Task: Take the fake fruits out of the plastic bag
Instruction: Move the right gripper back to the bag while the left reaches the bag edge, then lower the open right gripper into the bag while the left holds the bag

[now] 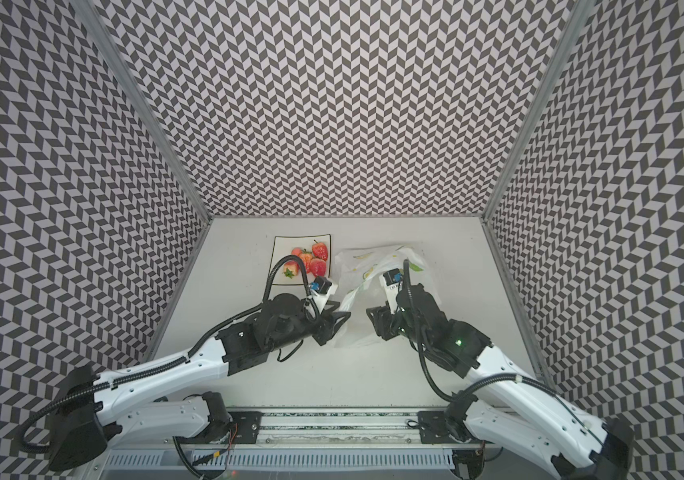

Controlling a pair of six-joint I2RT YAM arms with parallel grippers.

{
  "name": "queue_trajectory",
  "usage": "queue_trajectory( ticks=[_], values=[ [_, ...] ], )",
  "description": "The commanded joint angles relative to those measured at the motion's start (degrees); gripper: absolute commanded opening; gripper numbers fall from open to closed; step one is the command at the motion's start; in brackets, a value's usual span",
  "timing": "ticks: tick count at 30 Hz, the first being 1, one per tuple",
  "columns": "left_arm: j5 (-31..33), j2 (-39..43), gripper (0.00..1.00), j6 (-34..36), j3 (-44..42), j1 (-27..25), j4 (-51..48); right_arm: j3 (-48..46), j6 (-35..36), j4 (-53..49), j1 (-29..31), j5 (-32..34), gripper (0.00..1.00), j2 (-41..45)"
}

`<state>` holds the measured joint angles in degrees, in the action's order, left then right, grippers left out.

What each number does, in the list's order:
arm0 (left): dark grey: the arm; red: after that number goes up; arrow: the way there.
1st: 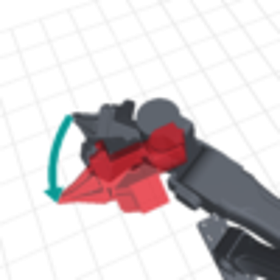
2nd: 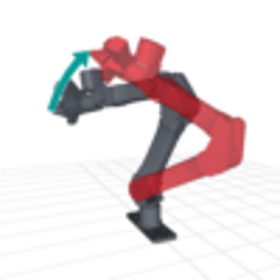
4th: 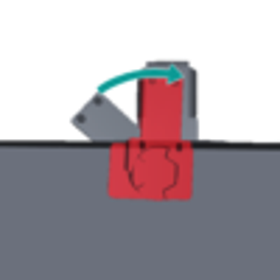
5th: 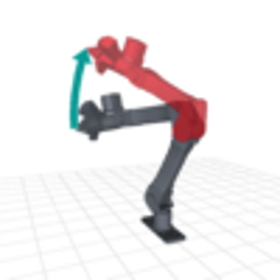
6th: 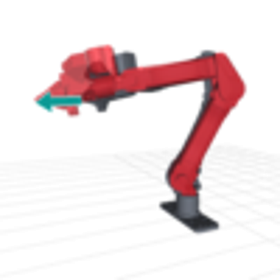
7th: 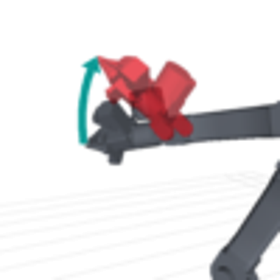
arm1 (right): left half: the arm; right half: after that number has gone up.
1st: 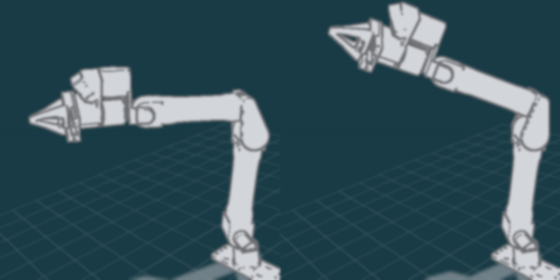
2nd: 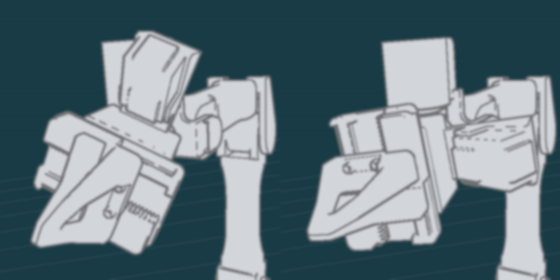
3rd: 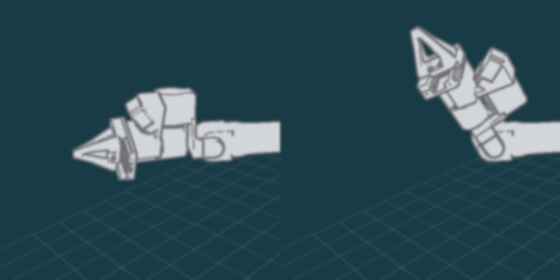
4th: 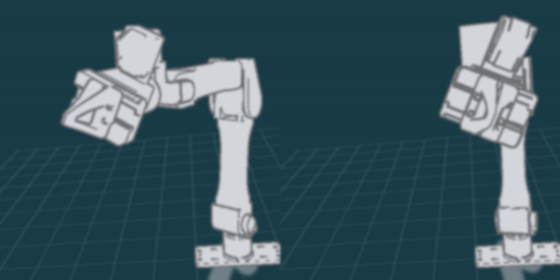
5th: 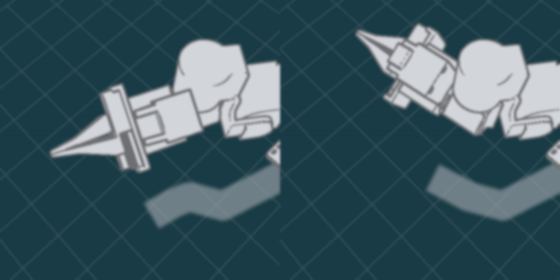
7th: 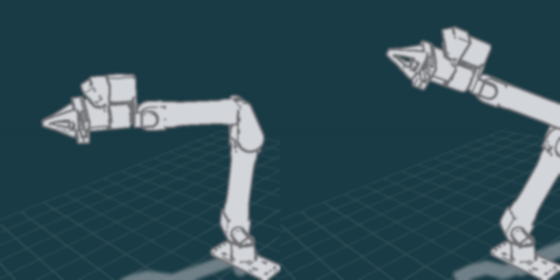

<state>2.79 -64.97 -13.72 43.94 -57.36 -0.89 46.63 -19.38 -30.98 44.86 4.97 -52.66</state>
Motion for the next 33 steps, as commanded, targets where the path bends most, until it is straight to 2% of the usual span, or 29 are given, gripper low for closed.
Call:
queue_trajectory(
  ticks=[1, 6, 11, 18, 24, 33],
  values=[
    [1.15, 0.94, 0.33, -1.22, 0.99, -0.07, 3.21, -1.64, -7.07, 5.07, 0.14, 3.17, 0.57, -3.41],
    [-0.20, 1.40, 0.15, -2.47, 0.80, -0.05, 4.99, -2.50, -15.79, 8.92, 0.05, 6.87, 0.57, -8.88],
    [-0.59, 1.51, 0.04, -3.10, 0.61, -0.12, 5.63, -4.94, -21.45, 13.80, -0.34, 10.12, 0.55, -13.76],
    [-0.58, 2.60, 0.01, -4.12, 0.62, -0.04, 6.63, -7.87, -30.32, 21.28, -4.87, 9.23, 0.55, -19.83],
    [-1.83, 3.05, 0.00, -4.13, 0.01, -0.09, 7.14, -6.15, -38.93, 27.52, -12.25, 7.06, 0.62, -25.68],
    [-2.92, 2.83, 0.00, -3.28, 0.31, -0.12, 7.98, 0.37, -41.97, 30.87, -18.20, 9.49, 0.67, -34.26]
  ],
)
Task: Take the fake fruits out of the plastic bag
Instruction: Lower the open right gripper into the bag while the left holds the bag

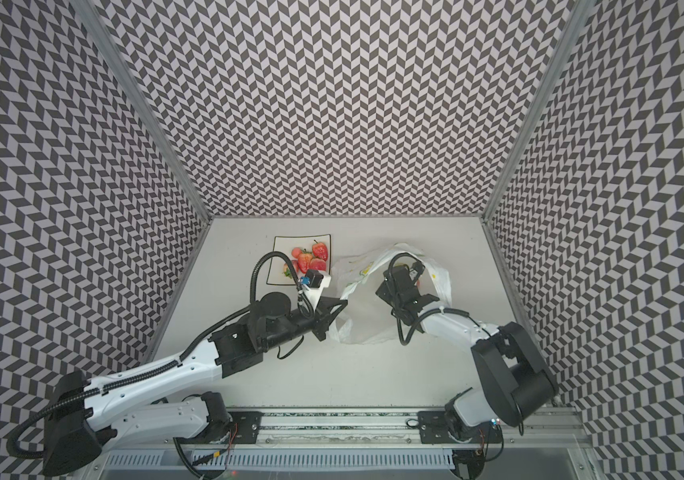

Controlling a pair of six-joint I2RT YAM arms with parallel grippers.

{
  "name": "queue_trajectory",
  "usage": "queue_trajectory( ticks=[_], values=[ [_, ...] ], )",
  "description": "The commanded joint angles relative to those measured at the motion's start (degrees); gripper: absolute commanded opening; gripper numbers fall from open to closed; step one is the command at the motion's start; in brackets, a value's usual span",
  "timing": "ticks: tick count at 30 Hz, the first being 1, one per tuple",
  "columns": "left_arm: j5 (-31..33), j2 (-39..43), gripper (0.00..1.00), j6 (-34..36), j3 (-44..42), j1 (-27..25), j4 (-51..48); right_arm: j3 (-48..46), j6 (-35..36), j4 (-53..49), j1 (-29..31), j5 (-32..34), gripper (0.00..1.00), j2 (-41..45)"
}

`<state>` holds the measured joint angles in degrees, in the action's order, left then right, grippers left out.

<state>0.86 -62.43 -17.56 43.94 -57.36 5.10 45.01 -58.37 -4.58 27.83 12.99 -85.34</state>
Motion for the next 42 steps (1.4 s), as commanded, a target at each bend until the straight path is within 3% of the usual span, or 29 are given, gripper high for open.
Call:
queue_trajectory(
  ticks=[1, 13, 21, 31, 32, 42],
  values=[
    [-1.10, 0.13, 0.00, 0.64, 0.37, -0.12, 2.09, 2.26, -3.06, 5.12, -1.73, 1.33, 0.67, -2.30],
    [-2.18, -1.24, 0.00, 1.82, 1.92, -0.07, 3.51, 4.59, -5.55, 6.75, -6.67, 0.31, 0.67, -8.53],
    [-2.08, -1.29, 0.00, 2.18, 2.10, -0.11, 3.91, 4.33, -4.75, 10.48, -8.88, -4.05, 0.68, -10.55],
    [-1.48, -1.25, 0.00, 2.71, 2.29, 0.19, 3.90, 0.10, -2.06, 11.48, -11.08, -5.55, 0.84, -5.19],
    [-1.48, -1.28, 0.00, 2.71, 2.31, 0.15, 3.95, -0.29, -1.95, 11.38, -11.29, -5.46, 0.89, -4.77],
    [-1.92, -1.12, 0.00, 3.15, 2.46, 0.41, 3.51, -0.89, -0.20, 13.74, -12.54, -9.51, 0.87, -6.72]
  ],
)
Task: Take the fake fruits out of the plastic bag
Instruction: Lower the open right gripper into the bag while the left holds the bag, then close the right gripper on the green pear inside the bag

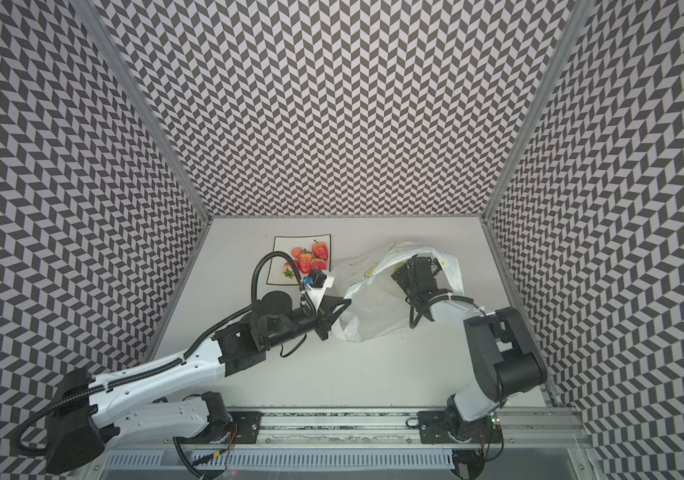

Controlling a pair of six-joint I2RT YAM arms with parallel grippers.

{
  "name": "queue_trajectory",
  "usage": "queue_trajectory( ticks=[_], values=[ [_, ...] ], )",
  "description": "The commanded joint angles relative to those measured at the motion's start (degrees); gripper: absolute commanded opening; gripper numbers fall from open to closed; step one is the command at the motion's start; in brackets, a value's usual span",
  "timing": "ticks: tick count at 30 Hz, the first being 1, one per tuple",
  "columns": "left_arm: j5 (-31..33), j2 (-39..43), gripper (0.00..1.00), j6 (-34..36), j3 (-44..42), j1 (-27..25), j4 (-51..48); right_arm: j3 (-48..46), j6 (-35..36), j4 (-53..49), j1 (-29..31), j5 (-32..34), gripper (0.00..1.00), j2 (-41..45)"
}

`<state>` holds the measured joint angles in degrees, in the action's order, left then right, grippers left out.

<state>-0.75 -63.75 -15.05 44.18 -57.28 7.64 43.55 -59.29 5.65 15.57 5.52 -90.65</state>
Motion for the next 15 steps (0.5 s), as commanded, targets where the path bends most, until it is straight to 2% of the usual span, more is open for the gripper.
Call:
queue_trajectory(
  ticks=[1, 9, 15],
  values=[
    [-0.36, 0.20, 0.00, 0.63, 2.31, 0.32, 0.91, 0.99, 1.32, 3.77, -0.30, -2.50, 0.86, -2.18],
    [-1.06, 0.07, 0.00, 0.72, 2.31, 0.38, 0.74, 1.71, 4.96, 11.56, -0.37, -9.60, 0.78, -7.17],
    [-1.16, 0.09, 0.00, 0.89, 2.31, 0.41, 0.45, -0.16, 5.94, 17.11, -0.40, -7.26, 0.72, -7.13]
  ],
)
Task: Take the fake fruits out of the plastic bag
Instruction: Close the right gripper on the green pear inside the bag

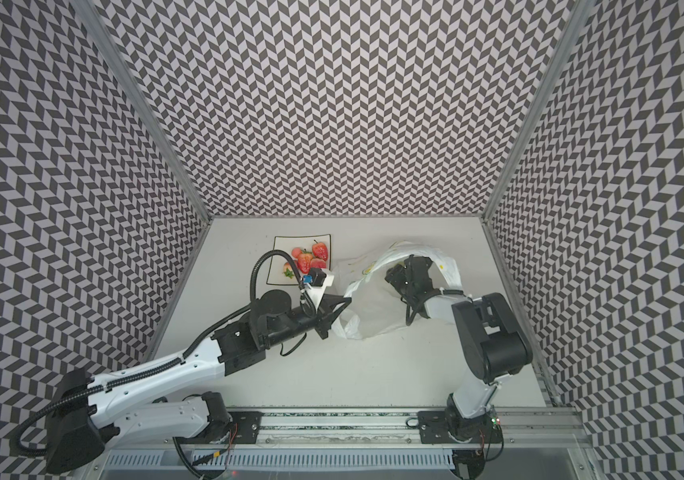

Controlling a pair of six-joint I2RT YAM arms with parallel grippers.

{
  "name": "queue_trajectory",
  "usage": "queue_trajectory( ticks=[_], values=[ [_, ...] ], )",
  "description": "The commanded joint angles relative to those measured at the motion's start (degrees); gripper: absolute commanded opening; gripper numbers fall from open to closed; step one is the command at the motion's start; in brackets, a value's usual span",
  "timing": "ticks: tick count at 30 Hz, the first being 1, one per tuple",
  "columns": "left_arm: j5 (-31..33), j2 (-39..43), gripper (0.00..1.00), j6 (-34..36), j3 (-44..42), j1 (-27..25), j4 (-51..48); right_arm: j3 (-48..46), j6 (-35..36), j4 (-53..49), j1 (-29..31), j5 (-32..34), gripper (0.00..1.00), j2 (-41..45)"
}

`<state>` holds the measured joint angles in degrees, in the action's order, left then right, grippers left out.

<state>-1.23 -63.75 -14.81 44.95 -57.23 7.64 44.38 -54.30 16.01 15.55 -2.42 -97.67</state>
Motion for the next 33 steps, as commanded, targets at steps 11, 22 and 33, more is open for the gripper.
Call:
queue_trajectory(
  ticks=[11, 22, 33],
  values=[
    [-0.25, 0.21, 0.00, 0.83, 1.41, 0.37, 0.10, -1.89, 1.14, 10.60, -1.71, -0.16, 0.71, -1.13],
    [-0.30, 0.11, 0.00, 0.81, 1.55, 0.45, 0.10, 1.89, 2.20, 2.39, -1.48, 2.40, 0.87, -2.41],
    [-0.52, 0.03, 0.00, 0.83, 1.90, 0.45, -0.41, 9.07, 3.14, -5.61, 0.15, 4.46, 0.98, -7.73]
  ],
)
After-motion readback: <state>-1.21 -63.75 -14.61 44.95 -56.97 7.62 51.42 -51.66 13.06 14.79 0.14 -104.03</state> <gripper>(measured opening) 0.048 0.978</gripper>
